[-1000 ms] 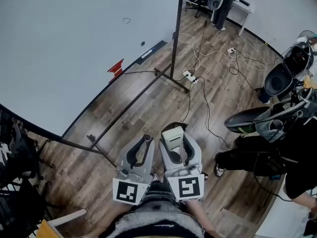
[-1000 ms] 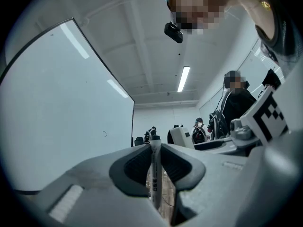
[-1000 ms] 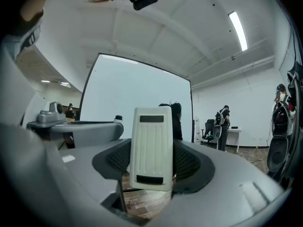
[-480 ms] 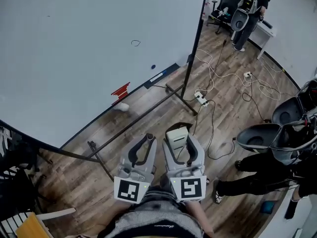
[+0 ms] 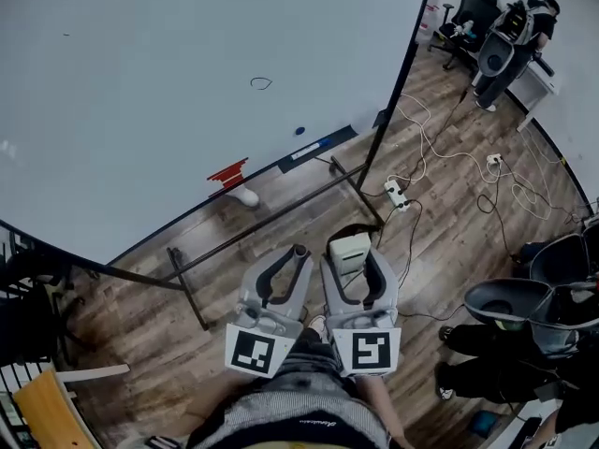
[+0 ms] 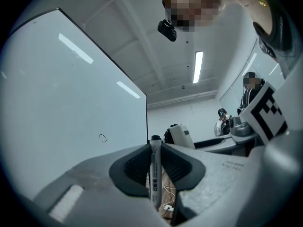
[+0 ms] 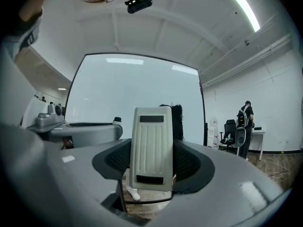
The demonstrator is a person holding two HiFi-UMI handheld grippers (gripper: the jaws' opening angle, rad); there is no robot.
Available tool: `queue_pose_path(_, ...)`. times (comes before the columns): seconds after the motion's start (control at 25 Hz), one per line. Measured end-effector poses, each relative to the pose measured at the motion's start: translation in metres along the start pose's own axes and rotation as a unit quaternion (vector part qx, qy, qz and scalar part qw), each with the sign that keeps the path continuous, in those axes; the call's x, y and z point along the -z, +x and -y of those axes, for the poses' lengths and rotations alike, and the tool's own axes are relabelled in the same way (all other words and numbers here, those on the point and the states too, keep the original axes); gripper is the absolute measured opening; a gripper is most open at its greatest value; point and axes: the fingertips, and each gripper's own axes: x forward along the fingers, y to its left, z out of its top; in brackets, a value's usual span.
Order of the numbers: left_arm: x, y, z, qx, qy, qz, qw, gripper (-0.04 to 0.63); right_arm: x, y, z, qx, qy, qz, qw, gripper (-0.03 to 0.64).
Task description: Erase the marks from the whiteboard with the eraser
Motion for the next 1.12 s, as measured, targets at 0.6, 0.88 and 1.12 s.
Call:
queue_pose_path(0.6, 0.024, 0.051, -0.07, -0.09, 0.004, -0.002, 0.9959, 0.077, 0.024, 0.085, 0.04, -0.029, 0.007, -0.011, 0.999, 0.262)
queue_pose_path(0.88, 0.029, 0.094, -0.132, -0.098, 0.009, 0.006, 0.9951, 0.077, 0.012, 0.167, 0.037, -0.05, -0.001, 0.004, 0.999, 0.262)
queue_pose_path(1.12, 0.027, 0.12, -0.181, -0.102, 0.02, 0.008, 0.9945, 0.077, 0.001, 0.23, 0.026, -0.066, -0.004, 0.012, 0.998, 0.262)
